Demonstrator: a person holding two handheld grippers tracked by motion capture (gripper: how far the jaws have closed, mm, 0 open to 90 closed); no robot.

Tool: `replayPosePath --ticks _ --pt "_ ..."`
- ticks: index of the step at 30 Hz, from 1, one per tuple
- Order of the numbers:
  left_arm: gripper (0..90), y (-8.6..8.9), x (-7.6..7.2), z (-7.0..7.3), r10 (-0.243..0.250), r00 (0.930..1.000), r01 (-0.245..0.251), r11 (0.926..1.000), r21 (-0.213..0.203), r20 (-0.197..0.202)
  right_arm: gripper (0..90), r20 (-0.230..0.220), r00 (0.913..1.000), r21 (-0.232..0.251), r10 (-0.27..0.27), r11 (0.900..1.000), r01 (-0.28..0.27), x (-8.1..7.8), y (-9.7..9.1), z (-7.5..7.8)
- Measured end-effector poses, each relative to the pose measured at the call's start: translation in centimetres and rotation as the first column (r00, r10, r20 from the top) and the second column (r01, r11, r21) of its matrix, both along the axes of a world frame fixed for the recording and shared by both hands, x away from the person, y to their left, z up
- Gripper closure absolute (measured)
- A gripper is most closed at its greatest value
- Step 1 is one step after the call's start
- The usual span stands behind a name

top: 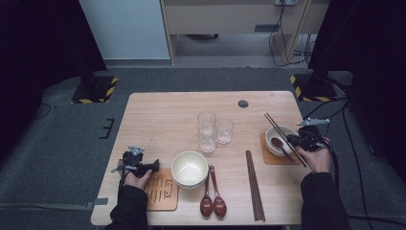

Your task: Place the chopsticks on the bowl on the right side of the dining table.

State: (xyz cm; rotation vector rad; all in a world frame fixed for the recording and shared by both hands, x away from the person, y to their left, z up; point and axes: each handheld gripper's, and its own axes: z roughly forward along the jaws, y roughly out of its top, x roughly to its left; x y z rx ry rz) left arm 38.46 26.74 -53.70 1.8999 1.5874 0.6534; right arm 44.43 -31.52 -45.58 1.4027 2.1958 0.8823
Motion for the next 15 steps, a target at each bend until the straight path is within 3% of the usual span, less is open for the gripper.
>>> replayPosePath --ticks 6,15 --pt "0.0 0.0 0.0 0.0 0.0 1.0 0.0 1.0 0.0 0.0 81.7 0.009 1.0 0.005 -0.003 1.0 0.003 -0.12 -0.17 0.19" --pt "0.0 0.0 0.0 0.0 0.0 1.0 0.0 1.0 0.0 0.0 68.4 0.045 0.999 0.034 0.004 0.9994 -0.006 -0.24 -0.25 0.4"
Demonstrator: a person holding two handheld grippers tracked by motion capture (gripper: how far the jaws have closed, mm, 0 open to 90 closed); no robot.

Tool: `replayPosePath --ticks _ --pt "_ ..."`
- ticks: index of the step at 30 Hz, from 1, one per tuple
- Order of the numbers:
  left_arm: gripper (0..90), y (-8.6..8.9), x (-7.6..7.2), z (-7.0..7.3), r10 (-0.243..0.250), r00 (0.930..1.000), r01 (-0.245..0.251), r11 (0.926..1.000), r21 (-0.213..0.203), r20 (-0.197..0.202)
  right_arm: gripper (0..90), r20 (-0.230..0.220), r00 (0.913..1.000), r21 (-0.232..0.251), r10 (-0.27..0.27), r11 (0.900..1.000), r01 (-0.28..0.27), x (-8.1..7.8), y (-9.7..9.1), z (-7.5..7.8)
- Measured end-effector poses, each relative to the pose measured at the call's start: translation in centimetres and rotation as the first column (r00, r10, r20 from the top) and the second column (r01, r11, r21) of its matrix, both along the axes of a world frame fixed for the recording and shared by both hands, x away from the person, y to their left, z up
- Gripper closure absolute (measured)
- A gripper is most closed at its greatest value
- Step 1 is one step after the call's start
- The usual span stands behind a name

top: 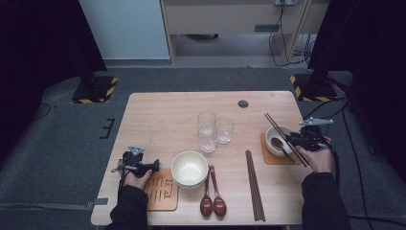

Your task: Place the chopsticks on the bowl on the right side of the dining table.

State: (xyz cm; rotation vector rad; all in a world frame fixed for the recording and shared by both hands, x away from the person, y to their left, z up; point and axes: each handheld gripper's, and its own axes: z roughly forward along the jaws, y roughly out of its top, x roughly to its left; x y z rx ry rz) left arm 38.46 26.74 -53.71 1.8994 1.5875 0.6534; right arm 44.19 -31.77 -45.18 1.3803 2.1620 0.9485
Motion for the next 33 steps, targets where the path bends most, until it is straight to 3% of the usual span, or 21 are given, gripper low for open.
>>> replayPosePath --ticks 8,20,33 --pt "0.0 0.0 0.0 0.0 0.0 1.0 0.0 1.0 0.0 0.0 64.0 -0.013 0.9999 -0.031 0.01 0.9995 -0.011 0.2 0.52 -0.5" --pt "0.0 0.0 0.0 0.0 0.0 1.0 0.0 1.0 0.0 0.0 77.1 -0.041 0.999 -0.048 0.017 0.9987 -0.019 0.29 0.39 -0.86" --pt "0.0 0.0 0.0 0.0 0.0 1.0 0.0 1.0 0.0 0.0 78.8 -0.04 0.9966 -0.042 0.072 0.9963 -0.074 0.03 0.35 -0.8"
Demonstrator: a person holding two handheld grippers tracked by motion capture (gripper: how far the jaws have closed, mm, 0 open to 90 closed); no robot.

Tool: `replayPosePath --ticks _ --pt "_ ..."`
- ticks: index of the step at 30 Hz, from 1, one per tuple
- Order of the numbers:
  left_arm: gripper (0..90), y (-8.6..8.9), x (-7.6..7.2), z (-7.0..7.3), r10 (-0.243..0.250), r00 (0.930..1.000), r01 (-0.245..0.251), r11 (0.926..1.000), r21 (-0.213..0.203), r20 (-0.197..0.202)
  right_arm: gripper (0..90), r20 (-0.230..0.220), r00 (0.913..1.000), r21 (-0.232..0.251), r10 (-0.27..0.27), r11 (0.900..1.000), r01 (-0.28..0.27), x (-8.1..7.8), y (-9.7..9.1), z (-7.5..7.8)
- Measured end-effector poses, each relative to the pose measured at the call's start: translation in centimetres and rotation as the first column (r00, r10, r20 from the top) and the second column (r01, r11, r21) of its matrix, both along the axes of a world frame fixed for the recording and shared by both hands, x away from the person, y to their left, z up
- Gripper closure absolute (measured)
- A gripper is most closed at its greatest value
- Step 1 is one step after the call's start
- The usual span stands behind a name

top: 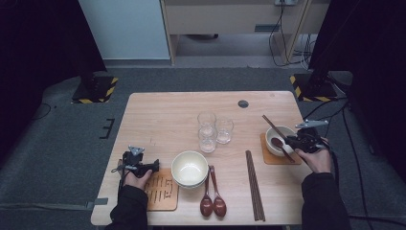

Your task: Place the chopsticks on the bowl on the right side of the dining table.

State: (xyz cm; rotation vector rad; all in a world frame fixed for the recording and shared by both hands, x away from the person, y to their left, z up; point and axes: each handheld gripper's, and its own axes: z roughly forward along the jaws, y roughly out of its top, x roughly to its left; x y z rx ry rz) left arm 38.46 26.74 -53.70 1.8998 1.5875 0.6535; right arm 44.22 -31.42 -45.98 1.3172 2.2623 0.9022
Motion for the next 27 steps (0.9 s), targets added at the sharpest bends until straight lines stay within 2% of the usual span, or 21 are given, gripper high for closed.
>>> replayPosePath --ticks 6,13,18,27 --pt "0.0 0.0 0.0 0.0 0.0 1.0 0.0 1.0 -0.001 0.0 78.7 0.0 0.9995 0.0 0.031 0.9995 -0.031 -0.1 0.3 0.0" --pt "0.0 0.0 0.0 0.0 0.0 1.0 0.0 1.0 0.0 0.0 73.6 -0.004 0.9996 0.014 0.027 0.9995 -0.027 -0.3 0.3 0.2" --pt "0.0 0.0 0.0 0.0 0.0 1.0 0.0 1.0 0.0 0.0 69.3 0.018 0.9998 0.035 0.013 0.9993 -0.013 -0.6 0.0 0.6" --pt "0.0 0.0 0.0 0.0 0.0 1.0 0.0 1.0 0.0 0.0 69.1 0.068 0.9976 0.066 -0.014 0.9978 0.01 -1.7 -0.2 1.9"
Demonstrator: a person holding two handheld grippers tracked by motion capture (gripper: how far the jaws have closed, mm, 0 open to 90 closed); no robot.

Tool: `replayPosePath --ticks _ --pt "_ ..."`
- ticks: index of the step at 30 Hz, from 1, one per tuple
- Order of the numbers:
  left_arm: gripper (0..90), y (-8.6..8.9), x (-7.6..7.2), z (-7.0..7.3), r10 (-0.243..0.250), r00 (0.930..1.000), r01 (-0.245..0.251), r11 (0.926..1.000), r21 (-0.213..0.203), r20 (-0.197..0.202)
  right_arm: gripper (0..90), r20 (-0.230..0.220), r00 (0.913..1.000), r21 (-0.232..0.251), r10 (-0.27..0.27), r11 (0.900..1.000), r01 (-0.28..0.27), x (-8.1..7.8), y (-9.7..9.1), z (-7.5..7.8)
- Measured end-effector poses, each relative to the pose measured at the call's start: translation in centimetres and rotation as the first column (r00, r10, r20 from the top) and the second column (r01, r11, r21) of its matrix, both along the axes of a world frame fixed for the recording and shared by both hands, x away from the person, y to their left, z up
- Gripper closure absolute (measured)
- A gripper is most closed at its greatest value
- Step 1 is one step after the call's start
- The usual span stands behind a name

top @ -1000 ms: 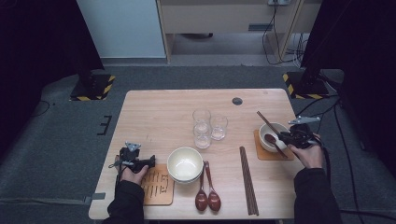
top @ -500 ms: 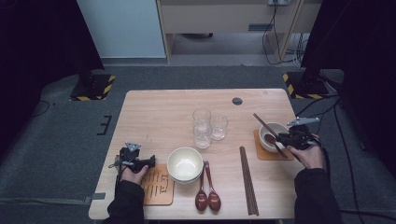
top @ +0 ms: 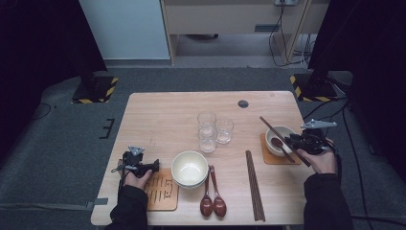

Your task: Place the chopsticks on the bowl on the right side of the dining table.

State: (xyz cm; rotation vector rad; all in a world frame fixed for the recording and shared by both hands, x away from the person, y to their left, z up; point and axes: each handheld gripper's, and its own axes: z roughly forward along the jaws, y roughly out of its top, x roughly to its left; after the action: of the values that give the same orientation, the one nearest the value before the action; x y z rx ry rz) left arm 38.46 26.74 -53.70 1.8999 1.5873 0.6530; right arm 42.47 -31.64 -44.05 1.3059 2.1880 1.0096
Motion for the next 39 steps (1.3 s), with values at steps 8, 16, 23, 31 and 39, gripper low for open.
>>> replayPosePath --ticks 8,16,23,31,39 --pt "0.0 0.0 0.0 0.0 0.0 1.0 0.0 1.0 0.0 0.0 70.1 0.013 0.9993 0.015 -0.034 0.9993 0.034 -1.6 -0.6 0.3" --pt "0.0 0.0 0.0 0.0 0.0 1.0 0.0 1.0 0.0 0.0 71.1 0.003 0.9988 0.016 -0.049 0.9987 0.049 -2.6 -1.0 0.0" --pt "0.0 0.0 0.0 0.0 0.0 1.0 0.0 1.0 0.0 0.0 72.3 0.01 0.9983 0.021 -0.058 0.9981 0.058 -3.3 -1.2 -0.1" --pt "0.0 0.0 0.0 0.0 0.0 1.0 0.0 1.0 0.0 0.0 76.5 0.007 0.9978 0.019 -0.066 0.9977 0.065 -4.2 -1.1 -0.4" --pt "0.0 0.0 0.0 0.0 0.0 1.0 0.0 1.0 0.0 0.0 79.0 0.001 0.9974 0.016 -0.073 0.9972 0.073 -5.5 -1.2 -0.8"
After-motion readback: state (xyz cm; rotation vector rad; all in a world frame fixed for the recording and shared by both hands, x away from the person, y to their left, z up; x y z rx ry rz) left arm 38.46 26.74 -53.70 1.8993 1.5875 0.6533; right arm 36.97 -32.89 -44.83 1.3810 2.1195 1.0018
